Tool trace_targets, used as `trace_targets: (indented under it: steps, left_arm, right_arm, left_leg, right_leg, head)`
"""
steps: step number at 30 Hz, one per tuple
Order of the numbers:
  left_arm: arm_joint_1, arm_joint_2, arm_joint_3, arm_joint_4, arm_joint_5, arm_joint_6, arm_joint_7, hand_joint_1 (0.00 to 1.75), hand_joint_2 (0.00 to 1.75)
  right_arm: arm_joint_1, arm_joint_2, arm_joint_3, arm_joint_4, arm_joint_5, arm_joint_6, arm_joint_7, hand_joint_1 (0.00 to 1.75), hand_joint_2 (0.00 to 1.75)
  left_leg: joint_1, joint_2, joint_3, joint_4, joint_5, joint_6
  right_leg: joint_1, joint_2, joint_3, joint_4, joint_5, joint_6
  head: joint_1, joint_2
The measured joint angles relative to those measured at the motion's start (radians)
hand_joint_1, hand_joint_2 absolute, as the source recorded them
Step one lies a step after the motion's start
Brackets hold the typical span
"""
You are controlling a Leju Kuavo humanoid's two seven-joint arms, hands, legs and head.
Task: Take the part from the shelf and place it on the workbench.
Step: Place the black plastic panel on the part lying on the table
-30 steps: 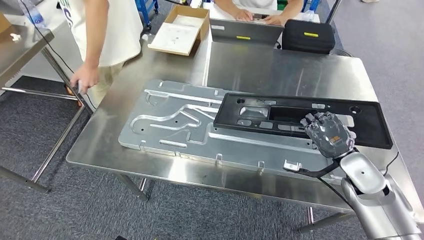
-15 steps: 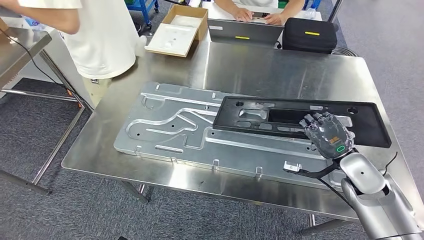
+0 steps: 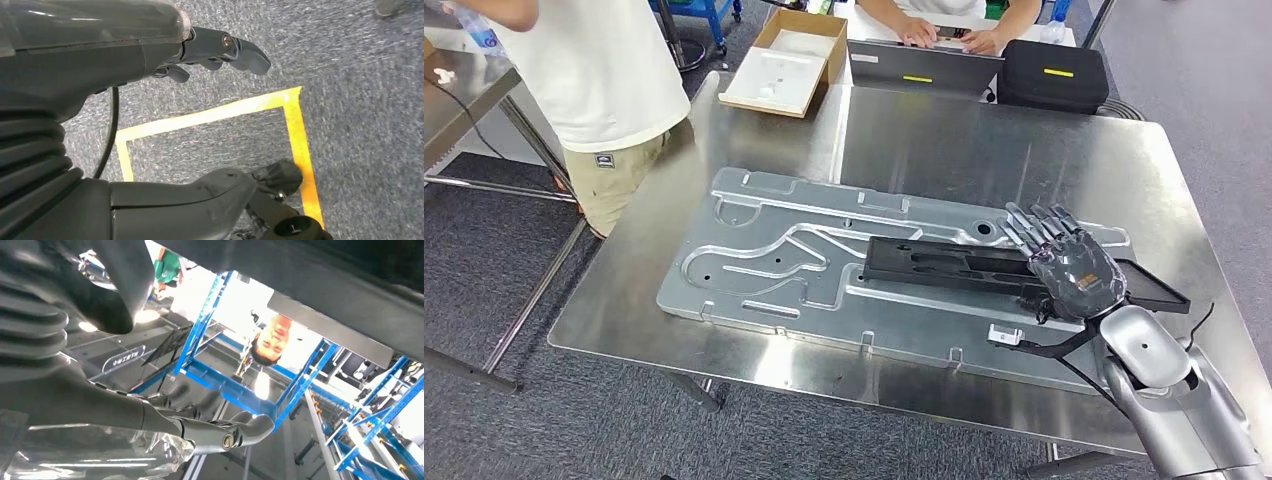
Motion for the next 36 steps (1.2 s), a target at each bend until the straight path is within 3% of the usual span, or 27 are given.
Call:
trace_targets:
  steps: [2, 4, 5, 6, 8, 10, 11, 14, 16, 19, 20, 21, 22, 24, 26, 30, 32, 34, 35, 36]
  left_arm:
    - [-0.002, -0.001, 0.0, 0.0, 0.001, 0.0, 0.0, 0.0, 0.0]
    - [-0.004, -0.001, 0.0, 0.0, 0.002, 0.0, 0.0, 0.0, 0.0]
    - [-0.004, -0.001, 0.0, 0.0, 0.003, 0.0, 0.0, 0.0, 0.0]
    - [-0.004, -0.001, 0.0, 0.0, 0.004, 0.0, 0.0, 0.0, 0.0]
    - [-0.004, -0.003, 0.001, 0.0, 0.007, -0.001, 0.003, 0.0, 0.0]
    - [-0.005, -0.005, 0.002, 0.0, 0.014, -0.003, 0.012, 0.0, 0.0]
    - [-0.006, -0.006, 0.004, 0.0, 0.018, -0.004, 0.019, 0.0, 0.0]
    - [-0.006, -0.008, 0.01, 0.0, 0.028, -0.007, 0.041, 0.0, 0.0]
    - [-0.008, -0.009, 0.015, 0.0, 0.029, -0.007, 0.047, 0.0, 0.0]
    - [-0.008, -0.011, 0.022, 0.0, 0.03, -0.008, 0.059, 0.0, 0.0]
    - [-0.007, -0.011, 0.023, 0.0, 0.03, -0.008, 0.065, 0.0, 0.0]
    - [-0.006, -0.012, 0.024, 0.0, 0.03, -0.009, 0.071, 0.0, 0.0]
    - [-0.006, -0.012, 0.025, 0.0, 0.031, -0.01, 0.077, 0.0, 0.0]
    - [-0.008, -0.012, 0.026, 0.0, 0.033, -0.013, 0.084, 0.0, 0.0]
    - [-0.01, -0.012, 0.028, 0.0, 0.036, -0.016, 0.088, 0.0, 0.0]
    - [-0.01, -0.015, 0.031, 0.0, 0.038, -0.019, 0.092, 0.0, 0.0]
    - [-0.011, -0.018, 0.032, 0.0, 0.038, -0.019, 0.093, 0.0, 0.0]
    - [-0.011, -0.019, 0.033, 0.0, 0.038, -0.02, 0.093, 0.0, 0.0]
    - [-0.011, -0.019, 0.033, 0.0, 0.038, -0.02, 0.093, 0.0, 0.0]
    - [-0.011, -0.019, 0.033, 0.0, 0.038, -0.021, 0.093, 0.0, 0.0]
  right_arm:
    - [-0.001, -0.002, -0.001, 0.0, 0.0, -0.001, 0.0, 0.0, 0.0]
    - [0.0, -0.003, 0.001, 0.001, 0.0, -0.001, 0.0, 0.0, 0.0]
    - [0.001, -0.003, 0.002, 0.001, 0.0, -0.001, 0.0, 0.0, 0.0]
    - [0.002, -0.003, 0.002, 0.002, 0.0, -0.001, 0.0, 0.0, 0.0]
    - [0.002, -0.003, 0.003, 0.002, -0.001, -0.001, 0.0, 0.0, 0.0]
    - [0.001, -0.003, 0.002, 0.001, -0.001, -0.001, 0.0, 0.0, 0.0]
    - [0.001, -0.002, 0.001, 0.0, -0.001, -0.002, 0.0, 0.0, 0.0]
    - [0.003, 0.003, -0.001, -0.002, -0.001, -0.005, -0.001, 0.0, 0.0]
    - [0.002, 0.006, -0.001, -0.002, -0.001, -0.005, -0.001, 0.0, 0.0]
    - [0.001, 0.011, -0.001, -0.002, -0.001, -0.006, -0.001, 0.0, 0.0]
    - [0.001, 0.013, -0.001, -0.002, -0.001, -0.006, -0.001, 0.0, 0.0]
    - [0.001, 0.016, -0.001, -0.002, -0.001, -0.006, -0.002, 0.0, 0.0]
    - [0.001, 0.018, -0.001, -0.002, -0.001, -0.006, -0.002, 0.0, 0.0]
    - [-0.001, 0.021, -0.001, -0.002, -0.001, -0.007, -0.002, 0.0, 0.0]
    - [-0.005, 0.024, -0.001, -0.002, -0.001, -0.008, -0.002, 0.0, 0.0]
    - [-0.006, 0.029, -0.004, -0.002, -0.001, -0.01, -0.002, 0.0, 0.0]
    - [-0.008, 0.029, -0.007, -0.002, 0.0, -0.01, -0.001, 0.0, 0.0]
    - [-0.008, 0.03, -0.009, -0.002, 0.0, -0.01, -0.001, 0.0, 0.0]
    - [-0.007, 0.031, -0.009, -0.002, 0.0, -0.01, -0.001, 0.0, 0.0]
    - [-0.006, 0.031, -0.009, -0.002, 0.0, -0.01, -0.001, 0.0, 0.0]
  left_leg:
    - [0.003, 0.001, 0.01, -0.008, -0.001, 0.009]
    - [0.003, 0.001, 0.013, -0.008, -0.005, 0.014]
    - [0.002, 0.001, 0.014, -0.007, -0.008, 0.015]
    - [0.002, 0.001, 0.016, -0.005, -0.011, 0.015]
    - [0.002, 0.0, 0.023, 0.0, -0.019, 0.011]
    - [-0.001, -0.002, 0.027, 0.004, -0.026, 0.004]
    - [-0.003, -0.003, 0.027, 0.005, -0.027, -0.001]
    - [-0.004, -0.002, 0.026, 0.006, -0.031, -0.016]
    - [-0.003, 0.0, 0.012, 0.043, -0.059, -0.026]
    - [-0.001, 0.001, -0.071, 0.227, -0.155, -0.036]
    - [-0.001, 0.001, -0.095, 0.278, -0.173, -0.037]
    - [-0.001, 0.001, -0.101, 0.293, -0.17, -0.037]
    - [-0.001, 0.001, -0.088, 0.268, -0.149, -0.035]
    - [-0.001, 0.0, -0.021, 0.134, -0.083, -0.026]
    - [-0.005, 0.0, 0.03, 0.03, -0.045, -0.017]
    - [-0.005, 0.001, 0.034, 0.003, -0.025, 0.002]
    - [-0.001, 0.003, 0.027, -0.01, -0.008, 0.015]
    - [-0.002, 0.005, 0.012, -0.012, 0.005, 0.022]
    - [-0.002, 0.005, 0.003, -0.01, 0.011, 0.021]
    - [-0.003, 0.005, -0.007, -0.008, 0.016, 0.021]
  right_leg:
    - [-0.002, -0.001, -0.046, 0.095, -0.048, 0.008]
    - [-0.004, -0.001, -0.128, 0.231, -0.095, 0.013]
    - [-0.004, -0.001, -0.158, 0.269, -0.095, 0.015]
    - [-0.004, -0.002, -0.169, 0.269, -0.074, 0.015]
    - [-0.005, -0.002, -0.133, 0.161, 0.013, 0.012]
    - [-0.001, -0.002, -0.085, 0.042, 0.068, 0.004]
    - [0.002, -0.002, -0.074, 0.012, 0.075, -0.001]
    - [0.002, 0.0, -0.072, -0.001, 0.073, -0.018]
    - [-0.003, -0.001, -0.066, -0.007, 0.076, -0.031]
    - [-0.002, -0.005, -0.065, -0.007, 0.078, -0.042]
    - [-0.001, -0.006, -0.067, -0.005, 0.078, -0.042]
    - [0.0, -0.006, -0.068, -0.003, 0.078, -0.042]
    - [0.0, -0.005, -0.069, -0.001, 0.078, -0.042]
    - [0.001, -0.005, -0.069, 0.002, 0.077, -0.042]
    - [0.004, -0.003, -0.073, 0.005, 0.078, -0.036]
    - [0.005, -0.002, -0.078, 0.005, 0.082, -0.013]
    - [0.001, -0.002, -0.098, 0.06, 0.028, -0.002]
    - [-0.004, -0.003, -0.138, 0.178, -0.058, 0.006]
    - [-0.005, -0.003, -0.153, 0.232, -0.085, 0.009]
    - [-0.006, -0.003, -0.155, 0.26, -0.095, 0.012]
  head:
    - [0.0, 0.0]
    - [0.0, 0.0]
    - [0.0, 0.0]
    - [0.0, 0.0]
    - [0.0, 0.0]
    - [0.0, 0.0]
    - [0.0, 0.0]
    - [0.001, 0.0]
    - [0.0, 0.0]
    - [0.0, 0.0]
    - [0.0, 0.0]
    - [0.0, 0.0]
    - [0.0, 0.0]
    - [0.0, 0.0]
    - [0.0, 0.0]
    - [0.001, 0.0]
    - [0.001, 0.0]
    - [0.001, 0.0]
    - [0.001, 0.0]
    - [0.001, 0.0]
